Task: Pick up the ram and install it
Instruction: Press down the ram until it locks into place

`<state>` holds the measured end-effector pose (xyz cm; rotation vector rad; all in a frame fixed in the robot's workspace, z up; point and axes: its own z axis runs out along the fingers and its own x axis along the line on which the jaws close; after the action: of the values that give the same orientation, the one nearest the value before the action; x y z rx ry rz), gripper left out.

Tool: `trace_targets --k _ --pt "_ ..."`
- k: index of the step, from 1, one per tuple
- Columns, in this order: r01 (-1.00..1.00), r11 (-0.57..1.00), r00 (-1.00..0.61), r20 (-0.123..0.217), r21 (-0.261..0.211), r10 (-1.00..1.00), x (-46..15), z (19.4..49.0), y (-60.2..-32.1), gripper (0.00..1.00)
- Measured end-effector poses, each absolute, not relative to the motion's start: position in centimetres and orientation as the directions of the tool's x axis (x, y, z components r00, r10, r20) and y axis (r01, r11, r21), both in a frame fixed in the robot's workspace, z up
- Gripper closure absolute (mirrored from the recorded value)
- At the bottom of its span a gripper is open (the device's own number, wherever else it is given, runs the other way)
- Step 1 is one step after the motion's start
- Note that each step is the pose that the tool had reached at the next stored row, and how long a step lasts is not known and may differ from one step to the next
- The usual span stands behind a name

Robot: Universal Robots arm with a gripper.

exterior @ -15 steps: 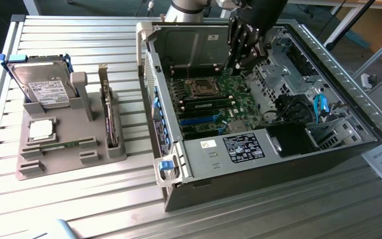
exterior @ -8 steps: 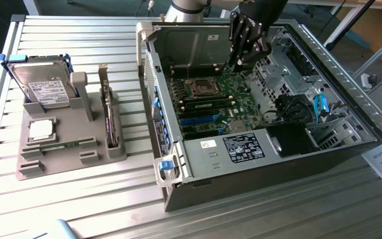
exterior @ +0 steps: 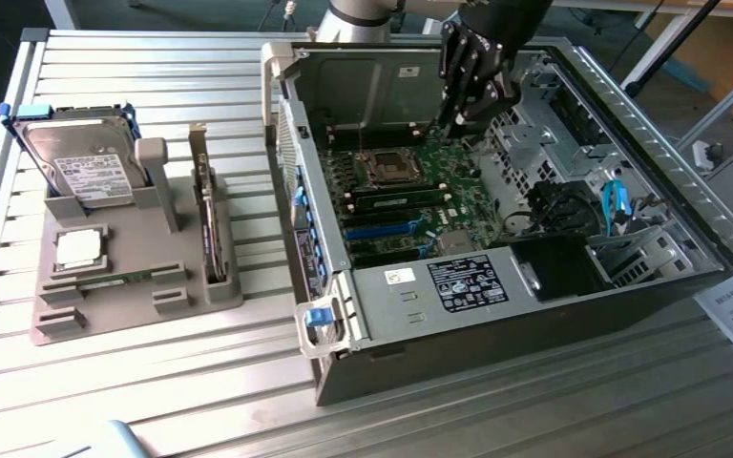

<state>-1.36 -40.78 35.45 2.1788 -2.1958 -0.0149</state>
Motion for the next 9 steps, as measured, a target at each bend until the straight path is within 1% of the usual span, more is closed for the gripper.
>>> trace_targets --k 6,7,8,9 --pt "-0.999 0.008 -0.007 0.027 0.041 -1.0 -1.37 35.45 -40.78 0.7" --pt "-0.999 0.008 -0.007 0.027 0.041 -1.0 -1.36 35.45 -40.78 0.76" --pt "-0.999 0.008 -0.007 0.027 0.041 -1.0 -1.36 35.45 -40.78 0.76" --pt "-0.999 0.008 -0.007 0.027 0.041 -1.0 -1.36 35.45 -40.78 0.83"
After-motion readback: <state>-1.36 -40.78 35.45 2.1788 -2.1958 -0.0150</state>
